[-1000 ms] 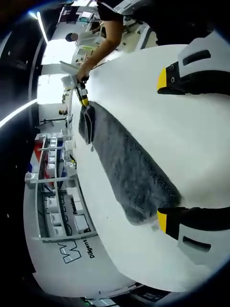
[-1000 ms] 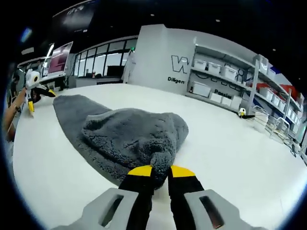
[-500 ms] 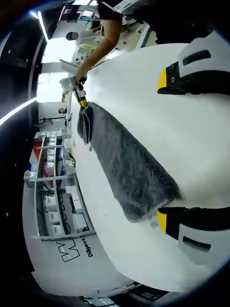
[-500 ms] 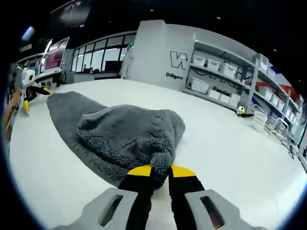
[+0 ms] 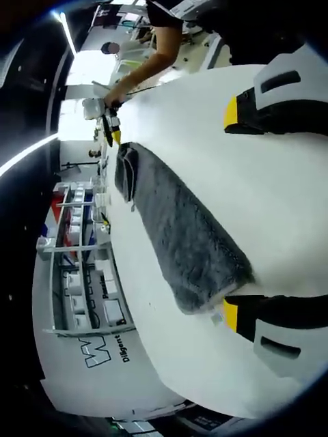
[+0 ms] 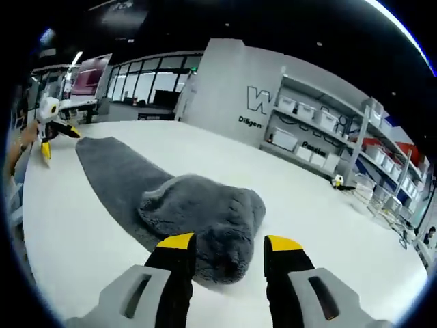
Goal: Open the folded towel by lifting each exposed corner and separating the folded layers until the towel lies flat within the target outline without major curled edges
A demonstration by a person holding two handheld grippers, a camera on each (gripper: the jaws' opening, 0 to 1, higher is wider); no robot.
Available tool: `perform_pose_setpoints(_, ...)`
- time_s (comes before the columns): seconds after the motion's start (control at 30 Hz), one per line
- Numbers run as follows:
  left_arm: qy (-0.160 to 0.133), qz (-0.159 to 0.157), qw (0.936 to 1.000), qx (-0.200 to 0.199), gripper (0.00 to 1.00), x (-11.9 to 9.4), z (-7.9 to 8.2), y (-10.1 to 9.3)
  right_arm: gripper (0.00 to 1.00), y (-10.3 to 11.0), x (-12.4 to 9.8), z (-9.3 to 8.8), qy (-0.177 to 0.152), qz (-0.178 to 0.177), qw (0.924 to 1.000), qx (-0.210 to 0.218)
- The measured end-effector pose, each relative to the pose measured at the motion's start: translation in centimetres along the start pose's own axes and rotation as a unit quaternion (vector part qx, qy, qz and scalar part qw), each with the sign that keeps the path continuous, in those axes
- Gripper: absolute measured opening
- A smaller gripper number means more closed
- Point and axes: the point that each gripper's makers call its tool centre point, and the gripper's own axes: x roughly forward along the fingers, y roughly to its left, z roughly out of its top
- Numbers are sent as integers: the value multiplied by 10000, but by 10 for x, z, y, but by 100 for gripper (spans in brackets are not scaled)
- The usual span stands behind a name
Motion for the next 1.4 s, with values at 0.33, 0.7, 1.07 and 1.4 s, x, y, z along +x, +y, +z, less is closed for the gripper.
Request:
perform_pose_setpoints(0.33,-9,-53,10000,29,96,0,0,-6,37,82,28,28,-23,1030,9936,-474)
perform_pose_setpoints(0.7,-31,-60,9999,100,96,-4,3,-11,27,95,66,13,325,1085,9912,-688)
perform_pose_setpoints(1.07,-31,-67,9999,79,96,-2,2,-14,3,85,67,18,112,970,9915,-861)
perform_pose_setpoints(1.4,-17,-20,10000,70,95,-3,2,-8,2,23,42,43,-235,267,9975,-605)
